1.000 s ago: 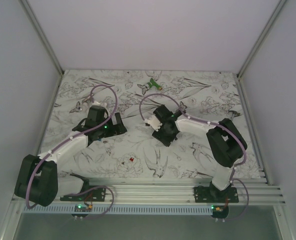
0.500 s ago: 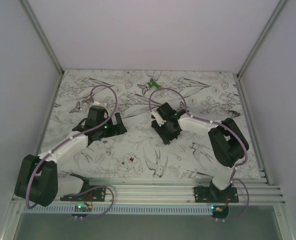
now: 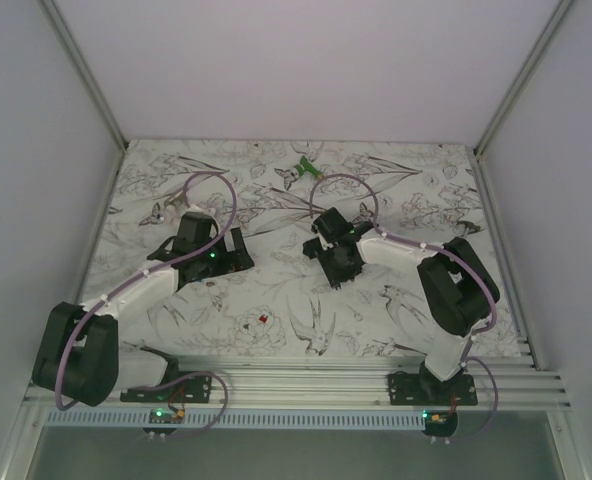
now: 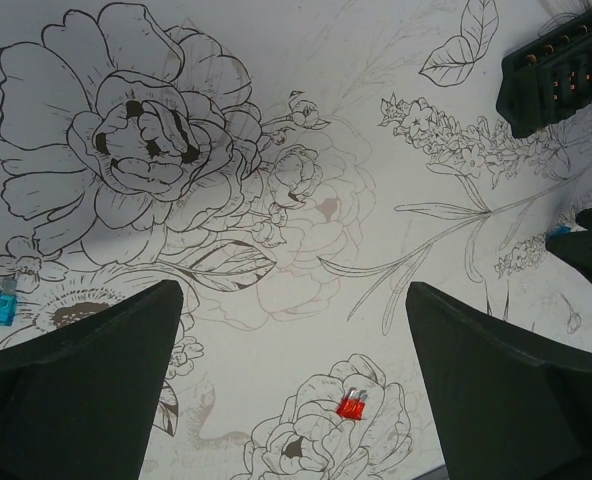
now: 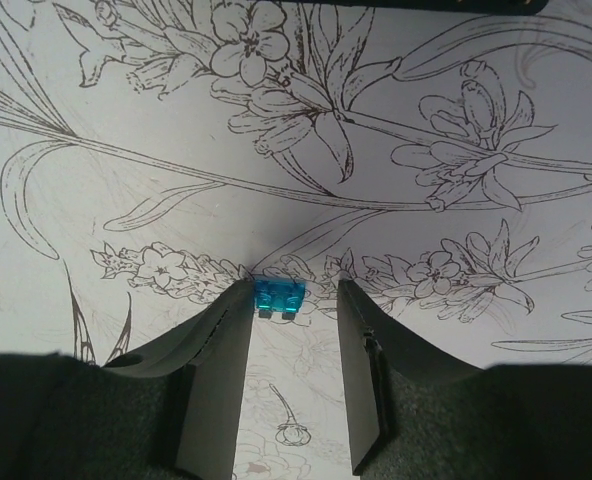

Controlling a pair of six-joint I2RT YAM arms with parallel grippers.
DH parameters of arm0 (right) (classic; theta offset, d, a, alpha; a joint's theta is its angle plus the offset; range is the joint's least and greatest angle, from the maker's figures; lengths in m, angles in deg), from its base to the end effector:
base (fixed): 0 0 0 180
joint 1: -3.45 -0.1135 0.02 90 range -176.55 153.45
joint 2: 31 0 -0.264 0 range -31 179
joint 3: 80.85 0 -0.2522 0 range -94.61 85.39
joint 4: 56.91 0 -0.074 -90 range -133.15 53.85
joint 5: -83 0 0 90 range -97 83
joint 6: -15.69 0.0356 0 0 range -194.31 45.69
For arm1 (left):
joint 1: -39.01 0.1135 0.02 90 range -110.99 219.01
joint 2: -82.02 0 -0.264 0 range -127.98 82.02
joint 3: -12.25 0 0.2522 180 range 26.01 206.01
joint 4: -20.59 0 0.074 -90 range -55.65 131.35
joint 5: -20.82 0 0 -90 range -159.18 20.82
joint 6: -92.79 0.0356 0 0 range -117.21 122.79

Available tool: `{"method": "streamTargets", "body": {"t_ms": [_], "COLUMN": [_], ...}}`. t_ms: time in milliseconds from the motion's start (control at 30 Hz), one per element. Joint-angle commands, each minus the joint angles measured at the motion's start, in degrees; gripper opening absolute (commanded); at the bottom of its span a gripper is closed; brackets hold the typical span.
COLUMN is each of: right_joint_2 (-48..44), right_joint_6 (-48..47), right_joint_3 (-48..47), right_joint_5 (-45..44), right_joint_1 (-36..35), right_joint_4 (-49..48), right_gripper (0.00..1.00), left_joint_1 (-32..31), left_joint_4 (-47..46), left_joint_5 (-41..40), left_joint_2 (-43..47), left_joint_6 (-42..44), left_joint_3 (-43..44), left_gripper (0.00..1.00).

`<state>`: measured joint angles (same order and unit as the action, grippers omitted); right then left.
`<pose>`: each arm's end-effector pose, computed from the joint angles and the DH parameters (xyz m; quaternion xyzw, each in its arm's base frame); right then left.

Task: Snap on the fuse box
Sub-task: Pick up the fuse from the center of the board.

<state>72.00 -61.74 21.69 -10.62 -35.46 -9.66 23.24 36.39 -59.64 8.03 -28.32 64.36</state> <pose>0.2655 0.2114 0.1574 -0.2206 0.9633 0.0368 0.1483 0.2559 -0.0784 0.2066 -0.0830 0.8913 -0.2432 0.3734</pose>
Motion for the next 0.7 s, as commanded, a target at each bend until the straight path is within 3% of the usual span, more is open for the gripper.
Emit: {"method": "streamTargets", "body": {"t_ms": [0,667], "right_joint_2": [-0.74,-0.14], "right_joint_6": [3.25,9.74], "right_joint_3": [0.77,1.21], "right_joint_5": [-1.63,-6.51], "right_joint_1": [-0.8,-3.45], "right_joint_4": [-0.44,-0.44], "right_gripper": [0.43,0.41], "left_joint_1": [-0.21,-0.17], "left_joint_4": [1.13,1.17], "left_joint_5": [0.98,0.21], "left_joint_2": [-0.53,0.17], "left_joint_6": [-0.53,-0.97], "left_joint_3": [0.48,0.07], "left_gripper": [1.0,1.0]}}
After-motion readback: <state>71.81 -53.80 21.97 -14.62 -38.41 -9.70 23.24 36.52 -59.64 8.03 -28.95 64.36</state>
